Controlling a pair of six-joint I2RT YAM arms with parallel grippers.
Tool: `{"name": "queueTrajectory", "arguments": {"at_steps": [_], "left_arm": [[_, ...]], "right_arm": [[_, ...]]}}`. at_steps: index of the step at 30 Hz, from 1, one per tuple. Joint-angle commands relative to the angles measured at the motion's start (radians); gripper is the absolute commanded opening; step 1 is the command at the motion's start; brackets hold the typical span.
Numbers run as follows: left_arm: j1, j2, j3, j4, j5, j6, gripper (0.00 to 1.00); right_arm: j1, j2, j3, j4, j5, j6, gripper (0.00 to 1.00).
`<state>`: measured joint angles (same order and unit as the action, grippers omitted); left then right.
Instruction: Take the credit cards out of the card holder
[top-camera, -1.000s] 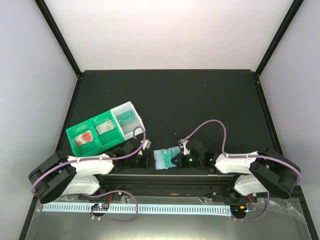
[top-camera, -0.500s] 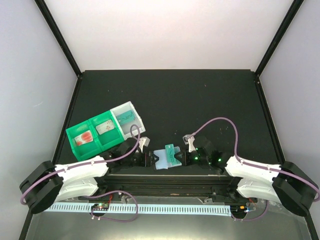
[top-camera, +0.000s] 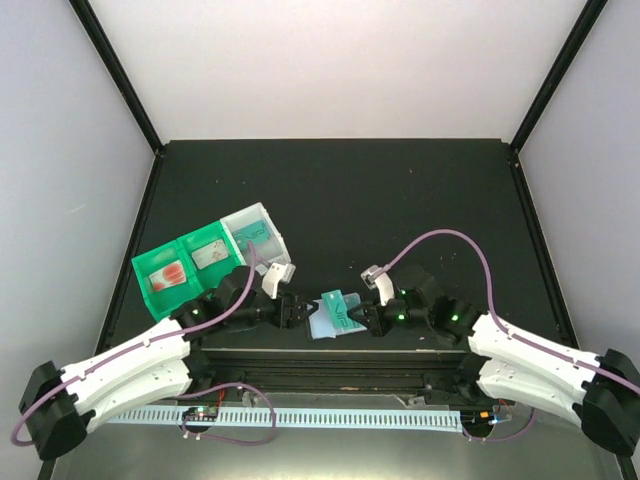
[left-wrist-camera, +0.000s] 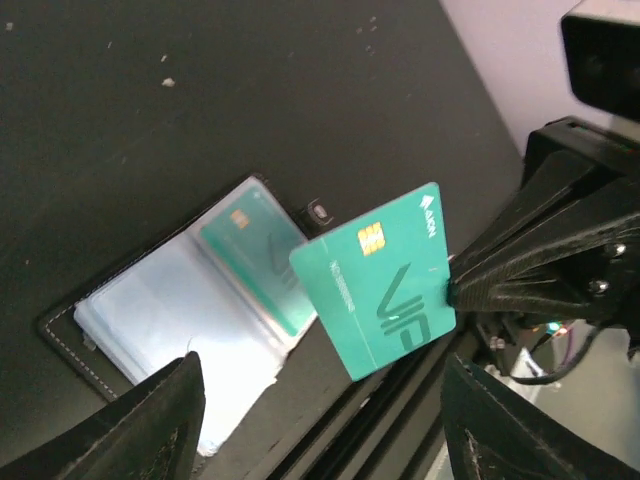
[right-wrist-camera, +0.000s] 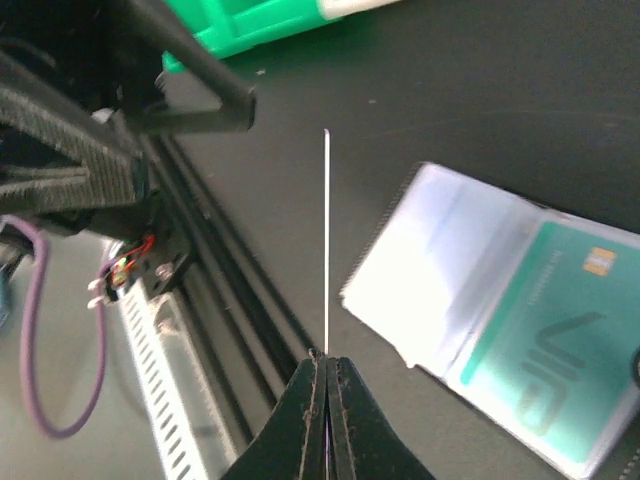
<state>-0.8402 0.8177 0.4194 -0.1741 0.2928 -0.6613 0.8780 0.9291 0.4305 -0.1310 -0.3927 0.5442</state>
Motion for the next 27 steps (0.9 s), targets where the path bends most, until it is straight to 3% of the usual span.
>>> {"name": "queueTrajectory", "arguments": {"at_steps": [1,6,16,21,27], "left_arm": [[0.004,-0.096,0.072,-0.139,0.041,0.079,0.68],[0.011,-0.149,0.099,-0.154,0.176,0.11,0.7],[0.029,-0.167,0.135,-0.207,0.235,0.134,0.69],[0.037,-0.173,0.081,-0.096,0.342,0.092,0.53],[0.041,-0.173,0.047,-0.027,0.442,0.082,0.03]], "right_arm": [[-0.005,-0.066,0.037,-0.063,-0.129,-0.091,0.01],[-0.005,-0.097,0.034,-0.019,-0.299,-0.088,0.01],[-0.005,-0.111,0.025,0.091,-0.465,-0.019,0.01],[-0.006,-0.092,0.009,0.129,-0.471,0.002,0.01],[-0.006,-0.071,0.003,0.142,-0.456,0.015,0.01]]}}
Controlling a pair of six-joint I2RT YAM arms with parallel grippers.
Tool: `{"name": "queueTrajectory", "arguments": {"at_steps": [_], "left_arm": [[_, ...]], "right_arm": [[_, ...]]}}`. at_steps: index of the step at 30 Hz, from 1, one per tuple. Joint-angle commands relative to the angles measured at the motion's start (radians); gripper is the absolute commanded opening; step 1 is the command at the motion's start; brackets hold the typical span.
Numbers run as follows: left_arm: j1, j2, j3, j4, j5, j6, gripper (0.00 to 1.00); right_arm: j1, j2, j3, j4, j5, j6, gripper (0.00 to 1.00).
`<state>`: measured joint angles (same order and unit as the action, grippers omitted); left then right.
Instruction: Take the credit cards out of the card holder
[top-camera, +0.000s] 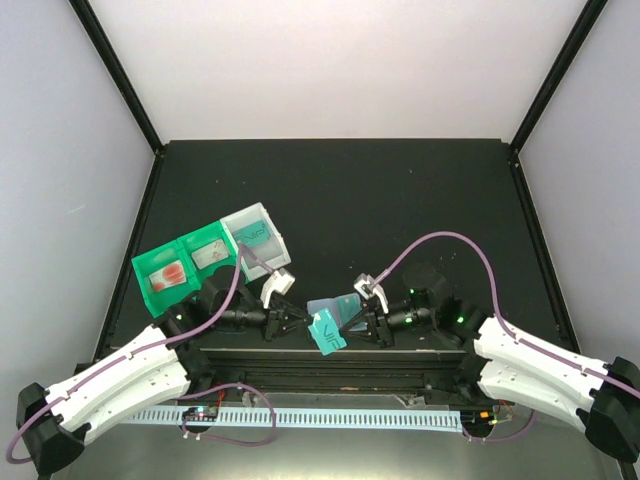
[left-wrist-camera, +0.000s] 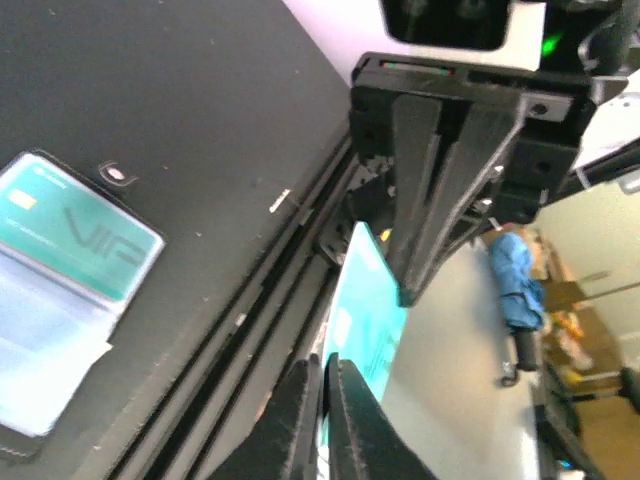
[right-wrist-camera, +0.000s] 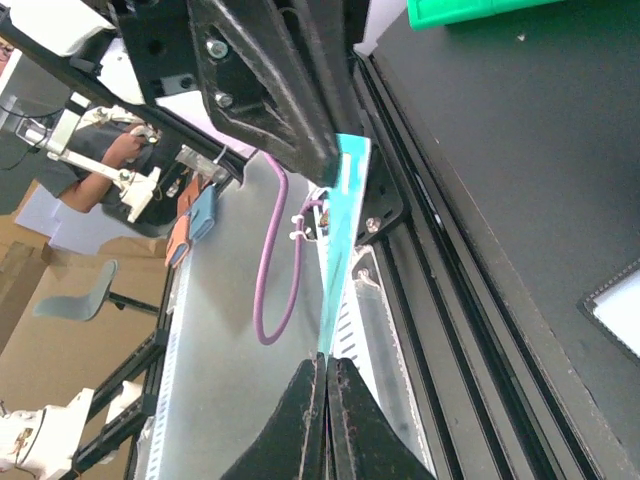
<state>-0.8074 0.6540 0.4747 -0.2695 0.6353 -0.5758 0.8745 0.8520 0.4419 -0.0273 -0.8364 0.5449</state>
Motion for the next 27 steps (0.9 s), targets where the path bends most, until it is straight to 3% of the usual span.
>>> {"name": "queueTrajectory", "arguments": {"at_steps": [1,5,15,21,27], "left_arm": [[0.008,-0.013,-0.011,0.072,0.101,-0.003,0.02],[0.011,-0.024,-0.007,0.069,0.081,-0.004,0.02],[0.014,-0.014,-0.007,0.029,-0.064,-0.033,0.01],[0.023,-0.034,0.031,-0.057,-0.287,-0.049,0.02],[0.032,-0.061,0.082,-0.142,-0.64,-0.094,0.02]], "right_arm": [[-0.003,0.008,-0.007,0.038,-0.01,0.016,0.01],[-0.002,0.008,-0.004,0.034,0.027,0.029,0.05],[-0.002,-0.033,-0.02,-0.007,0.248,0.101,0.76],[-0.002,-0.08,-0.027,-0.039,0.353,0.139,0.96],[-0.002,-0.125,-0.035,-0.05,0.423,0.161,1.0]]}}
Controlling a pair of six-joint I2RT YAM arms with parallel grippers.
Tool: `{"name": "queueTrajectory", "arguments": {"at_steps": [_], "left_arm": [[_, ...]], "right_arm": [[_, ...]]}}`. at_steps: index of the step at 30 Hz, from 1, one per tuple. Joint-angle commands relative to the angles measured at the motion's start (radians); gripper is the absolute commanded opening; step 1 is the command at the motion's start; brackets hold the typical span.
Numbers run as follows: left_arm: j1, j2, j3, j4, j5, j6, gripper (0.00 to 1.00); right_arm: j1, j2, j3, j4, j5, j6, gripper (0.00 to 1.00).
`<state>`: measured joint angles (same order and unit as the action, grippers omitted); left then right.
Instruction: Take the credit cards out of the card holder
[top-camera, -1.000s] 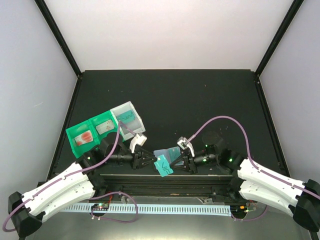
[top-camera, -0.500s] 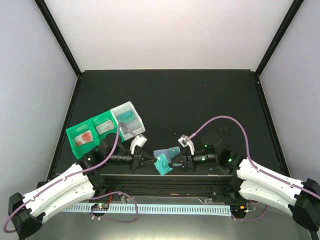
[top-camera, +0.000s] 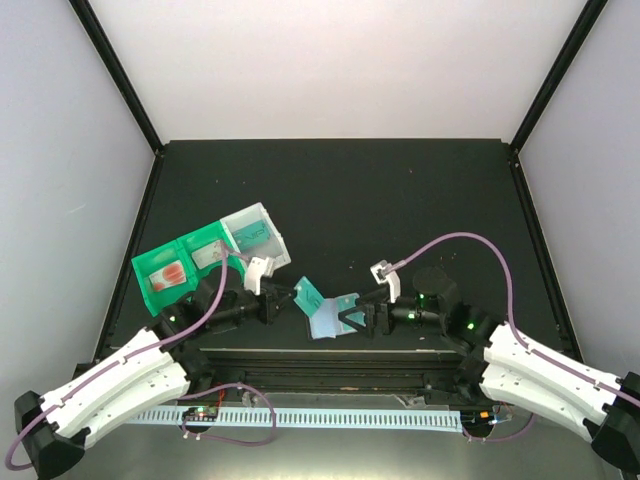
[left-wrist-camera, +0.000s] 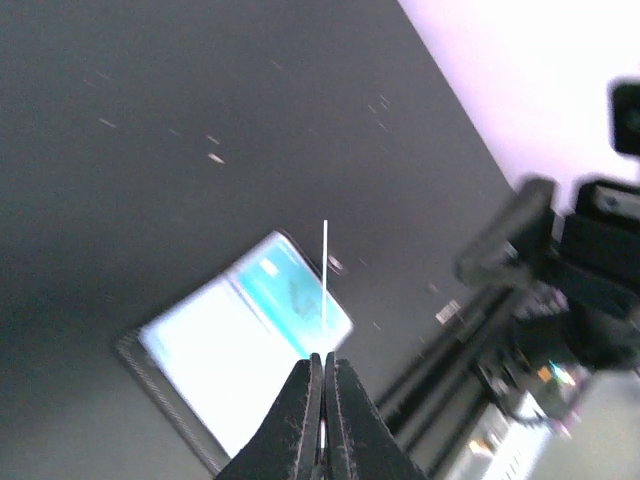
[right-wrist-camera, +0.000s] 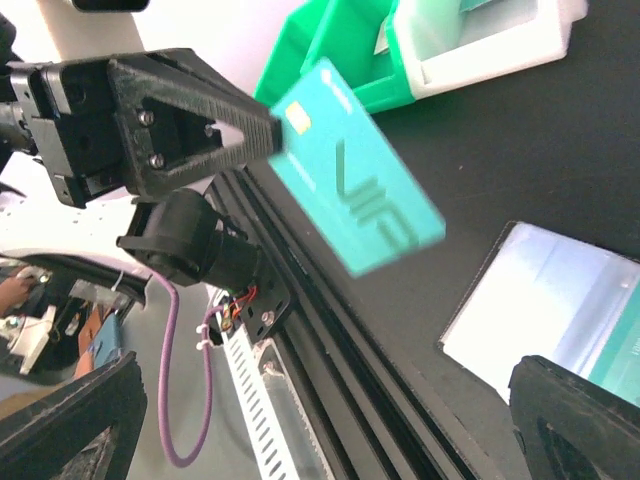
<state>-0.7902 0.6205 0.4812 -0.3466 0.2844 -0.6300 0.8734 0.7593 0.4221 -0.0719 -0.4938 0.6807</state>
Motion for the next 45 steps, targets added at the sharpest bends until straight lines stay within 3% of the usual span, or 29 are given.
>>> {"name": "queueTrajectory", "arguments": {"at_steps": [1,8,14,23,32,45], "left_arm": [[0.017,-0.03,0.083,-0.074,-0.352,-0.053,0.01],[0.048,-0.032,0.063,-0.006,-0.776,-0.071,0.01],[0.108,0.053,0.071,0.109,-0.966,-0.005,0.02],[0.293,0.266,0.097,0.25,-0.853,-0.119,0.01],[0.319,0.473,0.137,0.324,-0.865,-0.238,0.02],[0.35,0.592,0.155,0.353,-0.881,-0.295,0.01]], "right_arm": [[-0.001,-0.034,-0.018,0.001,0.083,0.029,1.0],[-0.001,-0.033,-0.028,0.028,0.045,0.051,1.0],[-0.002,-0.077,-0.077,0.074,0.017,0.085,1.0],[-0.001,-0.136,-0.113,0.102,0.017,0.114,1.0],[-0.001,-0.166,-0.129,0.073,0.018,0.129,1.0],[-0.001,-0.144,-0.134,0.085,0.038,0.134,1.0]]}}
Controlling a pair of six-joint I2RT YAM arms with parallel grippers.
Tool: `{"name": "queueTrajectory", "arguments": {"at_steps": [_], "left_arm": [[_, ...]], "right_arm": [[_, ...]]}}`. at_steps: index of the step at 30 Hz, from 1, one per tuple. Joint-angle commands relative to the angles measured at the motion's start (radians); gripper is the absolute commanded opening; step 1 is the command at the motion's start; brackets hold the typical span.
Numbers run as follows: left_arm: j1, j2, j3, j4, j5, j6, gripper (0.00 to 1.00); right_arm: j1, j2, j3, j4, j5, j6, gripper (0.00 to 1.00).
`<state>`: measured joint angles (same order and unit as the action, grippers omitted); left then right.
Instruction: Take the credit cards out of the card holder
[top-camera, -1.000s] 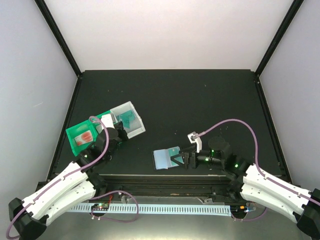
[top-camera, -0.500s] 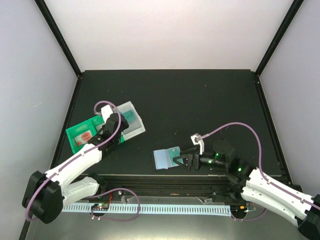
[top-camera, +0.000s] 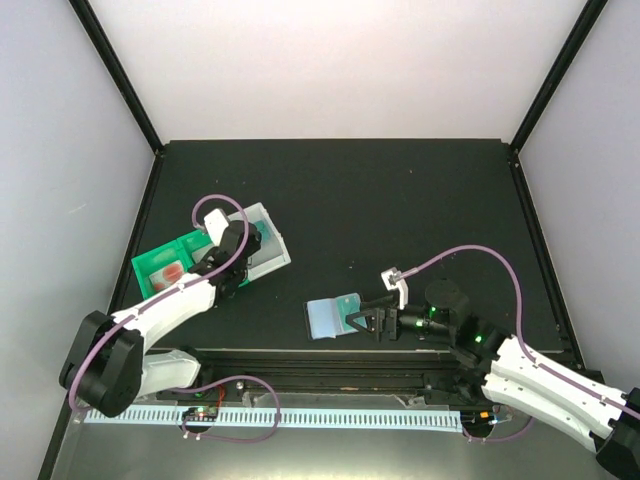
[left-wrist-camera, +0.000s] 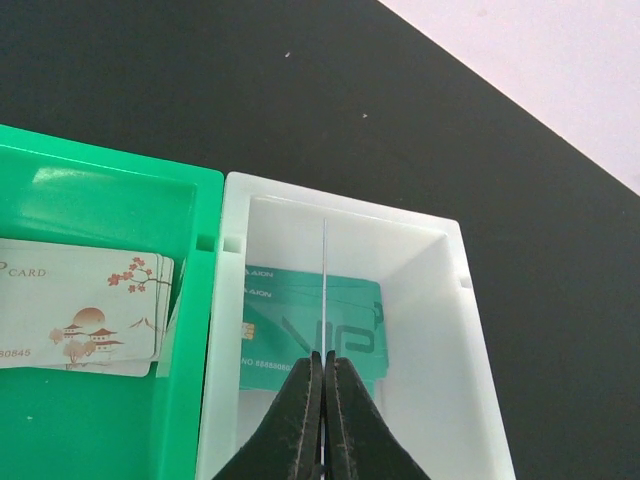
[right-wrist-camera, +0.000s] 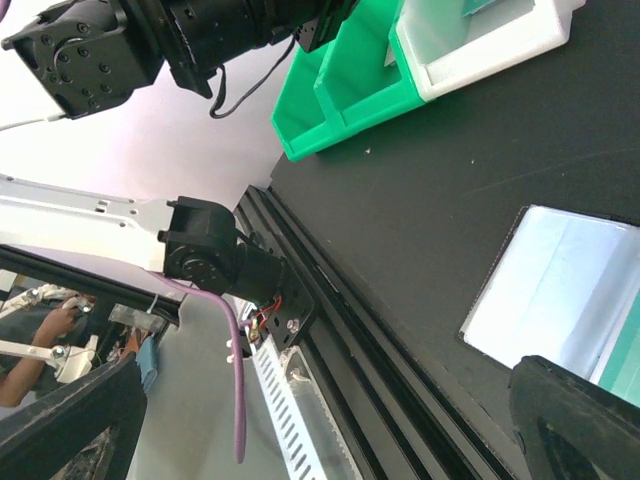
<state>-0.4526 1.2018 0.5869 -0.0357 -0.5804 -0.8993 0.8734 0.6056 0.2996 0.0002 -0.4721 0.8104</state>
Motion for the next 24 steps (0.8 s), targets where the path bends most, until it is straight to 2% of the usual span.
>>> {"name": "queueTrajectory", "arguments": {"at_steps": [1,11,24], "left_arm": [[0.014,0.016,0.049,0.05,-0.011,-0.023,0.02],[0.017,0.113,0.093,0.042,0.047,-0.014,0.02],[0.024,0.178,0.12,0.05,0.039,-0.007,0.02]], "right_arm": [[-0.001,0.015,-0.011,0.014,0.016,0.0,1.0],[-0.001,0.019,-0.003,-0.032,0.069,-0.039,1.0],[-0.001,0.035,0.008,-0.046,0.085,-0.067,1.0]]}}
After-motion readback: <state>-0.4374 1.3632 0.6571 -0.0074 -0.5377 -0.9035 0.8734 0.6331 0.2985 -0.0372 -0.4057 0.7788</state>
